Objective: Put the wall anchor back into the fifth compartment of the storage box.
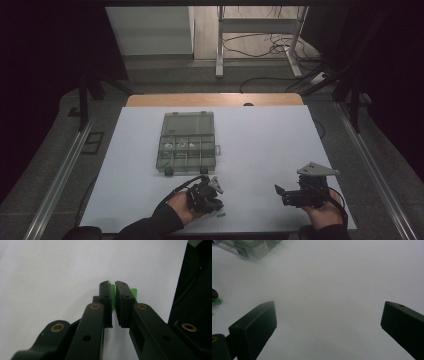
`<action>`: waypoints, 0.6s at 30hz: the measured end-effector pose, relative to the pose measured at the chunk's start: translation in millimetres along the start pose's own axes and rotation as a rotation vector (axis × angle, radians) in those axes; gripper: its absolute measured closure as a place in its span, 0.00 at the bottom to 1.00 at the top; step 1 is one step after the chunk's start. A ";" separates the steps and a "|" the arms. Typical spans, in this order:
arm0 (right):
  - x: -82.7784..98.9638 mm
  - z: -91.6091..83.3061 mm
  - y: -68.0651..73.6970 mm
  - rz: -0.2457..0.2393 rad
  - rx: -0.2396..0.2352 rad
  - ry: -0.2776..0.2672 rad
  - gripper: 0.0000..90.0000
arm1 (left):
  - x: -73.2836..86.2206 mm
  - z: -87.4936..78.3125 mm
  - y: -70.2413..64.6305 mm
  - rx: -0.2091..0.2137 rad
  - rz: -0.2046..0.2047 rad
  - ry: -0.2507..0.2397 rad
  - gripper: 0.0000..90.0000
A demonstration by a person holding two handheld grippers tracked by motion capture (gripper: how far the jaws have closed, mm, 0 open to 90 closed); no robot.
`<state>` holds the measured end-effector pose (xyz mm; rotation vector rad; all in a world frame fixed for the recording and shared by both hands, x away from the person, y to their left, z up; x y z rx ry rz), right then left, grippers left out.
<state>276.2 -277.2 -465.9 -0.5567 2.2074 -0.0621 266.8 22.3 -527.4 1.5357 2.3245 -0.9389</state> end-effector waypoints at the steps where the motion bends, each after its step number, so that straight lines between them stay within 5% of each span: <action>1: 0.0 -0.1 0.3 -0.002 0.000 0.001 0.01 | -0.1 -1.5 0.3 0.000 0.000 -0.006 0.94; 18: 0.1 -0.3 0.2 0.000 0.002 0.000 0.01 | 3.1 -36.2 11.5 -0.053 -0.027 -0.062 0.94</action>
Point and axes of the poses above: each handheld gripper's, and its own axes: z roughly forward along the jaws, x roughly out of its underside, y roughly to its left, the point moved 2 cm from there along z, roughly forward along the jaws, and after that the axes turned 15 degrees about x, right-handed, at the moved point
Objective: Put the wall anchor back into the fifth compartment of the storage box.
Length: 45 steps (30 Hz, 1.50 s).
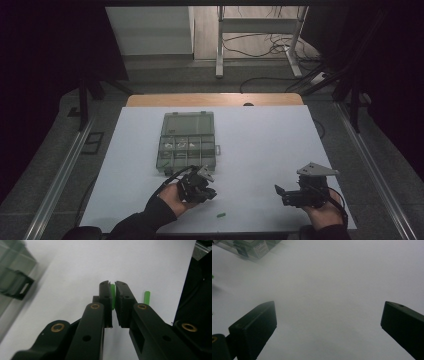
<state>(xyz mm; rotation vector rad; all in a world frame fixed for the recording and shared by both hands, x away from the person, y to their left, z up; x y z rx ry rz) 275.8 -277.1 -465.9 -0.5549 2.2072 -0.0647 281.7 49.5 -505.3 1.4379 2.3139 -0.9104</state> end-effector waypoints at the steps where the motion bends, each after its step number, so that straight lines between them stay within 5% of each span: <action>1: 0.0 -0.1 0.0 0.000 0.000 0.000 0.01 | 0.4 -1.9 1.1 -0.003 -0.003 -0.003 0.94; 45: -0.8 0.6 1.1 -0.008 0.004 0.002 0.01 | 30.0 -88.7 48.1 -0.166 -0.151 -0.169 0.94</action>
Point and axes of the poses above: each handheld gripper's, and its own axes: z roughly forward along the jaws, x roughly out of its underside, y roughly to its left, the point moved 2 cm from there along z, roughly forward along the jaws, and after that the axes turned 15 degrees about x, right-handed, at the moved point
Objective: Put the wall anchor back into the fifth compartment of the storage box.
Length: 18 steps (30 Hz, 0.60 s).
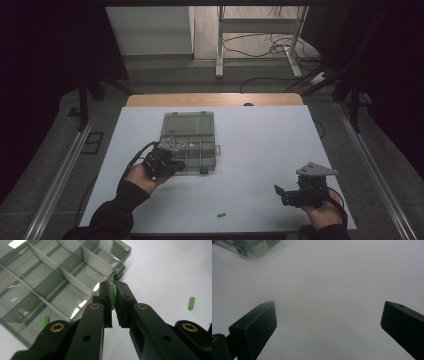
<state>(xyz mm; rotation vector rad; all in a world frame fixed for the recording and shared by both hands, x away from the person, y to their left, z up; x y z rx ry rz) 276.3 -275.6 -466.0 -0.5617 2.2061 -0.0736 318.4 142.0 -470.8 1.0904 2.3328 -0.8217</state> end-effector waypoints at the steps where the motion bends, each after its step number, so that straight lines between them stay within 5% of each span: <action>1: 0.0 0.0 0.0 0.000 0.001 0.001 0.01 | 0.6 -1.9 2.0 -0.005 -0.005 -0.004 0.94; 18: -0.1 0.2 0.2 0.001 0.002 0.002 0.01 | 11.3 -17.8 28.3 -0.067 -0.085 -0.045 0.94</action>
Point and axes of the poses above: each handheld gripper's, and its own axes: z roughly forward along the jaws, x roughly out of its underside, y roughly to its left, the point moved 2 cm from there along z, roughly forward along the jaws, and after that the axes turned 15 degrees about x, right-handed, at the moved point
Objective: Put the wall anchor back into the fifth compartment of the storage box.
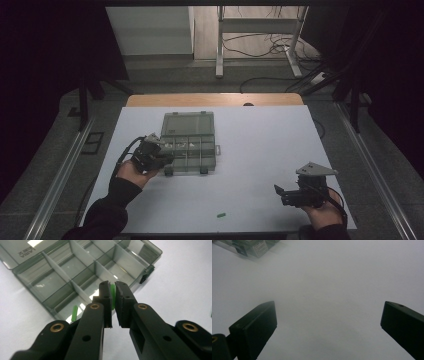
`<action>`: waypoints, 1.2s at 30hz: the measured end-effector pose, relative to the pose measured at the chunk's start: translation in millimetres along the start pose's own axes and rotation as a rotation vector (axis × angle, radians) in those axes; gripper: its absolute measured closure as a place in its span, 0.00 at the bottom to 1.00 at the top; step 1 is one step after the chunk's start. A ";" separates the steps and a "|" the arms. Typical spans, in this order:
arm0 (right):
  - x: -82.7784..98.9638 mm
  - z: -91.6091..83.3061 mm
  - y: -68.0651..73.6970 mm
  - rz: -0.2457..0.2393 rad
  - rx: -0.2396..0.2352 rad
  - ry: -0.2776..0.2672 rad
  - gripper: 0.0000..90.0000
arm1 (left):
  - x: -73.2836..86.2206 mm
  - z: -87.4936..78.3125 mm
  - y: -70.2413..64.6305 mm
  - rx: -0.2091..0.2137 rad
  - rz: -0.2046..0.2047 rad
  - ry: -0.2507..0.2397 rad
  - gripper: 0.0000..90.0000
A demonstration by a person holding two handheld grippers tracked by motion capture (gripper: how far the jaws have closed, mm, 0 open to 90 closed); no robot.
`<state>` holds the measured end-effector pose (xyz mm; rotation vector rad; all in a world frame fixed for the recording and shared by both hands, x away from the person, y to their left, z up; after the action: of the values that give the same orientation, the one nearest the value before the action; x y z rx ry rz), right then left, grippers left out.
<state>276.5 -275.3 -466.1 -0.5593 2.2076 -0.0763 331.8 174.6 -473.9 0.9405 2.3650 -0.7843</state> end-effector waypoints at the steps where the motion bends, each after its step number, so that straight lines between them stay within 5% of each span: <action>1: 0.0 0.0 0.0 0.000 0.000 0.000 0.01 | 0.3 -0.4 1.6 -0.003 -0.002 0.000 0.94; 36: 0.0 -0.3 0.5 -0.005 0.000 -0.002 0.01 | 12.2 7.9 34.7 -0.069 -0.100 -0.011 0.88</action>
<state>276.0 -274.9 -466.0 -0.5641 2.2042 -0.0784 350.7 195.8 -498.4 0.7929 2.4289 -0.7387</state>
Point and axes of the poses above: each handheld gripper's, and its own axes: z roughly forward along the jaws, x roughly out of its underside, y roughly to its left, the point moved 2 cm from there along z, roughly forward along the jaws, and after that the axes turned 15 degrees about x, right-handed, at the moved point
